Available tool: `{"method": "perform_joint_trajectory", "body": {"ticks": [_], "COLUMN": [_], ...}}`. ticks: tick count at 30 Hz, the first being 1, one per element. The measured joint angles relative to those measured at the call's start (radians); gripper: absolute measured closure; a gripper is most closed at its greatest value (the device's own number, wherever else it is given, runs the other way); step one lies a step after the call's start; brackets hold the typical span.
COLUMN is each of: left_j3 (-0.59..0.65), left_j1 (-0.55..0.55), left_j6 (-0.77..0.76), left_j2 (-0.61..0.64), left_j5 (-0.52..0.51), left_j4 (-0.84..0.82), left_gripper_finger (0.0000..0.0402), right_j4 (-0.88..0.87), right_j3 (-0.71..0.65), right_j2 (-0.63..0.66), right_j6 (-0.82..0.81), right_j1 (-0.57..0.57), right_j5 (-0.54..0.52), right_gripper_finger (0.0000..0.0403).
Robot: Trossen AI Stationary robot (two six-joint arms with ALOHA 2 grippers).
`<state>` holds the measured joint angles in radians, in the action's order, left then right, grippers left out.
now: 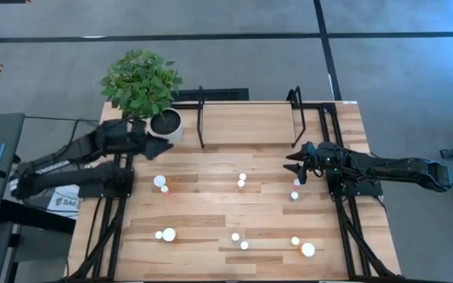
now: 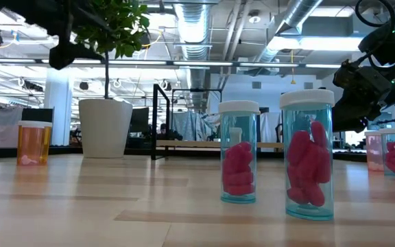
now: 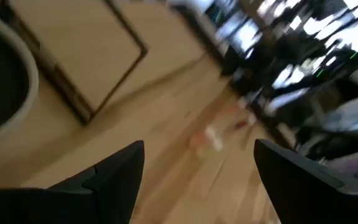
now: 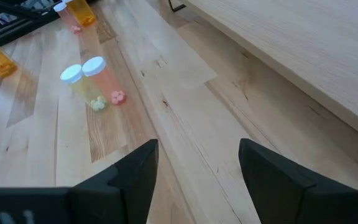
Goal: Pick and place medicine bottles onto shelf by color
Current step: Put the top orange pill bottle on the shelf
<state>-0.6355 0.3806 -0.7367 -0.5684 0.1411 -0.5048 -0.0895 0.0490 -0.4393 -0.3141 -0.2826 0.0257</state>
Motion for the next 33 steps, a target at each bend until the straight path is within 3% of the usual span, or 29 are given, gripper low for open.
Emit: {"method": "perform_joint_trajectory", "body": {"ticks": [7, 13, 18, 29, 33], "left_j3": [-0.21, -0.284, -0.287, -0.286, -0.268], "left_j1": [-0.061, -0.16, -0.257, -0.421, -0.458], "left_j6": [0.059, 0.029, -0.071, -0.26, -0.346], "left_j2": [-0.249, -0.366, -0.427, -0.551, -0.585], "left_j5": [0.038, 0.013, -0.002, -0.168, -0.183], "left_j4": [-0.319, -0.511, -0.545, -0.61, -0.623], "left_gripper_finger": [0.0111, 0.0111, 0.0111, 0.0111, 0.0111], "right_j4": [0.0, 0.0, 0.0, 0.0, 0.001], "right_j3": [0.0, 0.0, 0.0, 0.0, 0.0], "right_j2": [0.0, 0.0, 0.0, 0.0, 0.0], "right_j6": [0.0, 0.0, 0.0, 0.0, 0.0], "right_j1": [0.0, 0.0, 0.0, 0.0, 0.0], "right_j5": [0.0, 0.0, 0.0, 0.0, 0.0], "right_gripper_finger": [0.0154, 0.0154, 0.0154, 0.0154, 0.0154]}}
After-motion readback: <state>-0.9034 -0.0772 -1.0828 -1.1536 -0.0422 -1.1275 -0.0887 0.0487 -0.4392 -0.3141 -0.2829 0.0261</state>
